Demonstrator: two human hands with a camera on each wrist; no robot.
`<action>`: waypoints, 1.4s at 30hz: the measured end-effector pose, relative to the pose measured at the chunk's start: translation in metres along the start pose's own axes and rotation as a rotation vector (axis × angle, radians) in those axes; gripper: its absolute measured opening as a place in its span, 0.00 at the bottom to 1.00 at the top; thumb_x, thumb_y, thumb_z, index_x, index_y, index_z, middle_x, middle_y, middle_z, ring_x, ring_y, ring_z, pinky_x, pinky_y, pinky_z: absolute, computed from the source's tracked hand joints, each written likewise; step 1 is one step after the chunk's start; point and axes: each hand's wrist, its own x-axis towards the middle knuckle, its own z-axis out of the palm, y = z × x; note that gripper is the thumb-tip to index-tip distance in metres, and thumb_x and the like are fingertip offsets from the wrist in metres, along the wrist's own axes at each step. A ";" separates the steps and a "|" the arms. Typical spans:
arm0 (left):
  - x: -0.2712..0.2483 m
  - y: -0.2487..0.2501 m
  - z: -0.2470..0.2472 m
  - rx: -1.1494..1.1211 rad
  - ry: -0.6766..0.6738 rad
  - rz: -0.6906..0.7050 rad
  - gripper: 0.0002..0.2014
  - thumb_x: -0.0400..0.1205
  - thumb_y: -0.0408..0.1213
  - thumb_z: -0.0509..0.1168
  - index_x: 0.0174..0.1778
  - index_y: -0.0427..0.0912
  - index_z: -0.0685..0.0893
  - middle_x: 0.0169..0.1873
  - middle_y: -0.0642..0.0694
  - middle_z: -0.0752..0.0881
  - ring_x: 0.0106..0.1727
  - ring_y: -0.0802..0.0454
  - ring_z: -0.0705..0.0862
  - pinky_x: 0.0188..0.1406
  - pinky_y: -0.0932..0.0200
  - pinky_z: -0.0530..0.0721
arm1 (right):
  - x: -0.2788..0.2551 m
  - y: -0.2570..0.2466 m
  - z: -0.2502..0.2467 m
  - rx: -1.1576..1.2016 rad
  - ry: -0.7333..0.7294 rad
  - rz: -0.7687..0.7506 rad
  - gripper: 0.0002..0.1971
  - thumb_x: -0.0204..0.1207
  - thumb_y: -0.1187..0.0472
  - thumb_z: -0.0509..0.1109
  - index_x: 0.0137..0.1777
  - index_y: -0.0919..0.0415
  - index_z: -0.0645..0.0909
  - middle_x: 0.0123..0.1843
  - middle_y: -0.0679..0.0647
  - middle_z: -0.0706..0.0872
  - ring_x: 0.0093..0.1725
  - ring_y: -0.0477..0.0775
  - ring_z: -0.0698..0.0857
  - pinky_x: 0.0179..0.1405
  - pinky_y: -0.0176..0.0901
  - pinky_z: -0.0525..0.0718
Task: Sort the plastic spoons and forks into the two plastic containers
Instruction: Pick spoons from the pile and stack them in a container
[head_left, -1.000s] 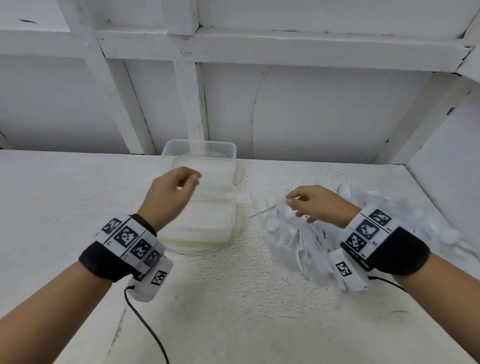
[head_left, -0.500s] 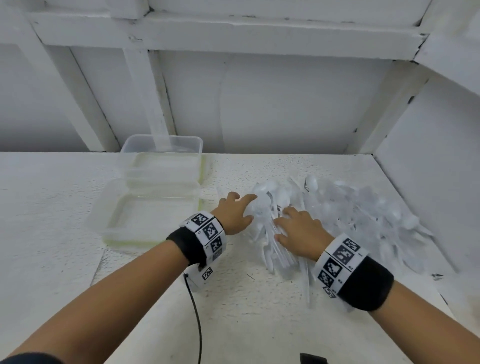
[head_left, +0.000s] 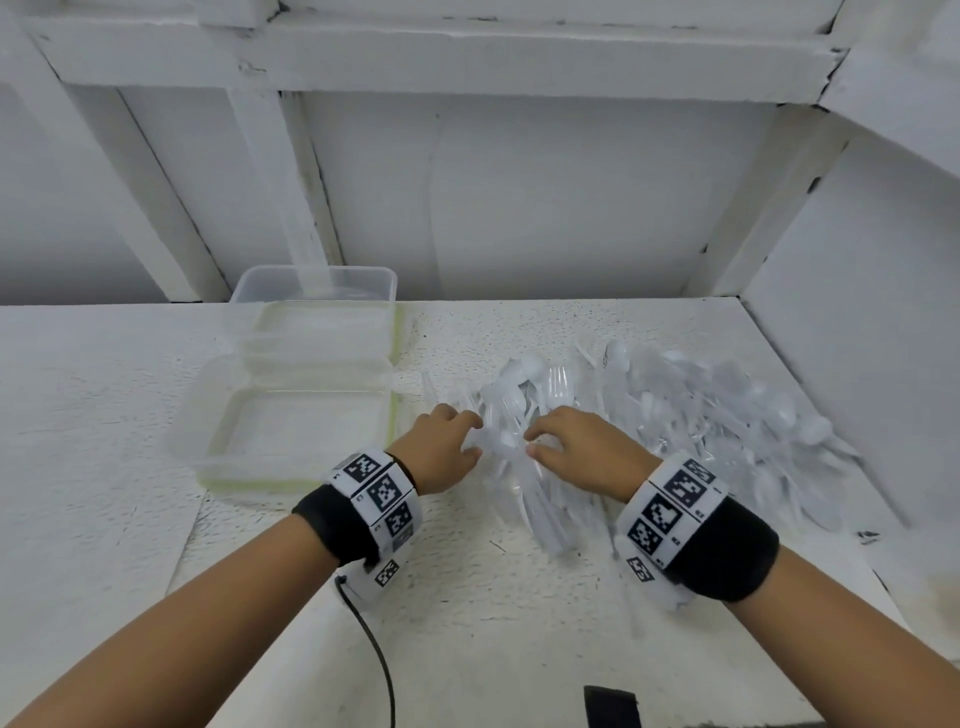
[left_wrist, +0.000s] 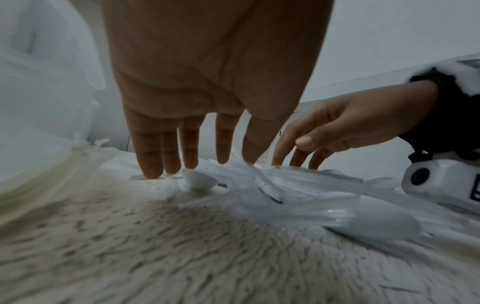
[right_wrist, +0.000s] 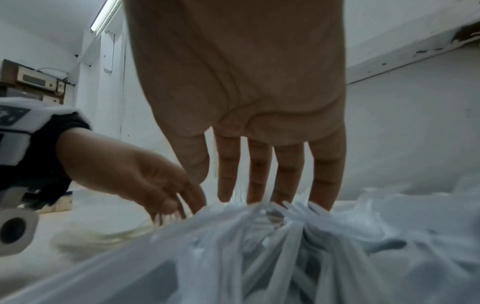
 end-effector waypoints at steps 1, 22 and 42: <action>-0.001 0.000 0.000 0.018 -0.011 0.003 0.22 0.86 0.44 0.55 0.76 0.47 0.65 0.74 0.41 0.65 0.72 0.41 0.68 0.72 0.49 0.69 | -0.002 0.003 -0.005 0.030 0.018 -0.005 0.17 0.83 0.50 0.60 0.66 0.54 0.78 0.67 0.51 0.78 0.62 0.50 0.80 0.62 0.41 0.75; 0.046 0.035 -0.033 -0.021 0.120 0.138 0.19 0.86 0.40 0.55 0.74 0.49 0.73 0.75 0.42 0.68 0.73 0.41 0.69 0.73 0.46 0.68 | 0.005 0.055 -0.031 -0.275 -0.099 0.152 0.19 0.82 0.48 0.58 0.71 0.48 0.72 0.73 0.53 0.72 0.68 0.56 0.75 0.66 0.55 0.75; 0.022 0.007 -0.023 0.162 -0.125 0.092 0.17 0.85 0.46 0.54 0.69 0.53 0.77 0.70 0.43 0.73 0.69 0.42 0.73 0.71 0.44 0.70 | 0.094 0.028 -0.040 -0.249 -0.016 0.271 0.04 0.77 0.59 0.67 0.46 0.59 0.80 0.51 0.55 0.87 0.50 0.55 0.83 0.58 0.50 0.75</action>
